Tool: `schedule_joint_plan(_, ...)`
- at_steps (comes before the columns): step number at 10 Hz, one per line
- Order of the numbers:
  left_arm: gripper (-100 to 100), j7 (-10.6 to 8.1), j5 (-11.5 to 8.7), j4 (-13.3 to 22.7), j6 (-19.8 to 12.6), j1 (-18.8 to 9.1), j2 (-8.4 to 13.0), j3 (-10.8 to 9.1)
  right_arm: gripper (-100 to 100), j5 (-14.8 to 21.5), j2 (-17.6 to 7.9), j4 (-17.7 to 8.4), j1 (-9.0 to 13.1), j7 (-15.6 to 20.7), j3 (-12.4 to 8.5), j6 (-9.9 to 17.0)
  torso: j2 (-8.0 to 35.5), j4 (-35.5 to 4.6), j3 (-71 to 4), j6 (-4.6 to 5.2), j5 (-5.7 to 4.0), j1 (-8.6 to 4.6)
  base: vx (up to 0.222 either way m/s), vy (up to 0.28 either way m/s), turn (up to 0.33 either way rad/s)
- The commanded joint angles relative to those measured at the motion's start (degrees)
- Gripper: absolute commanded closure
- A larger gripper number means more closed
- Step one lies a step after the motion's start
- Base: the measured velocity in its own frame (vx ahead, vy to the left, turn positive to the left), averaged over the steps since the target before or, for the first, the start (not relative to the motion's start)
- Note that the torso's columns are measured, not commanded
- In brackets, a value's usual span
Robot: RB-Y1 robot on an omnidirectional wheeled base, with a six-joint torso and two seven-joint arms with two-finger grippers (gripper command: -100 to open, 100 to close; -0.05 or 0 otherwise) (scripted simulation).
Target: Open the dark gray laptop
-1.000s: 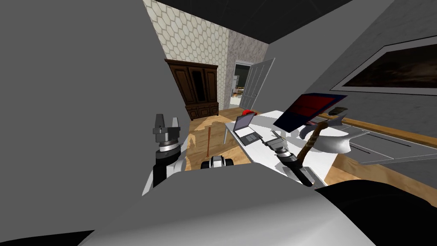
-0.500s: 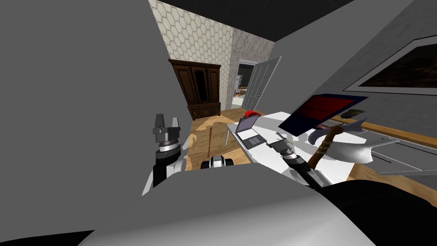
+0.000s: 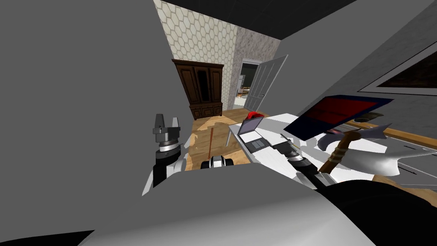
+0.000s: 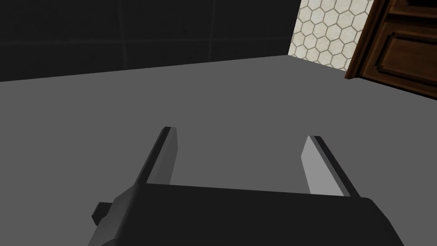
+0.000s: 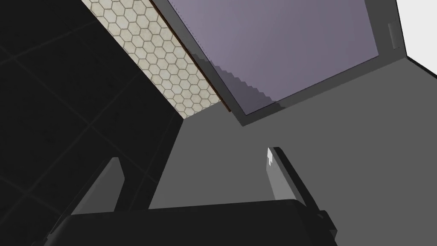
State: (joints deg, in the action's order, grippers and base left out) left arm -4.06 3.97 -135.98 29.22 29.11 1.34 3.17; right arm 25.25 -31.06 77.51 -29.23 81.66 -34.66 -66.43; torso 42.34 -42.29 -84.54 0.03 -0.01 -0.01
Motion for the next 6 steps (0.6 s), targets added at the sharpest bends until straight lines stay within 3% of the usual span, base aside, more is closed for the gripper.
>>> schedule_joint_plan(1,0,0.0,0.0,0.0,0.0,-0.01,0.0,0.0,-100,1.03,-1.61,-3.55,0.1,4.5,-1.89,-1.45,-0.08,0.01,-0.03,-0.07,0.02,0.03,0.072,-0.006,0.095)
schedule_joint_plan(2,0,0.0,0.0,0.0,0.0,0.0,0.0,0.0,-100,1.03,-1.61,-3.55,0.1,5.53,-1.89,-1.45,-0.1,0.03,-0.06,-0.01,0.01,0.02,0.038,0.002,-0.018)
schedule_joint_plan(3,0,0.0,0.0,0.0,0.0,0.0,0.0,0.0,-100,1.99,-3.12,-5.69,0.18,7.36,-3.67,-2.84,0.0,0.0,0.0,0.0,0.01,0.03,0.07,0.001,0.175)
schedule_joint_plan(5,0,0.0,0.0,0.0,0.0,0.0,0.0,0.0,-100,1.99,-3.12,-6.88,0.18,9.97,-3.67,-2.84,-0.09,0.03,-0.05,0.0,0.0,0.01,0.052,0.0,0.033)
schedule_joint_plan(6,0,0.0,0.0,0.0,0.0,0.0,0.0,0.0,-100,2.93,-4.6,-10.05,0.28,12.09,-5.4,-4.19,0.04,-0.01,0.02,0.0,0.01,0.02,0.059,0.006,0.11)
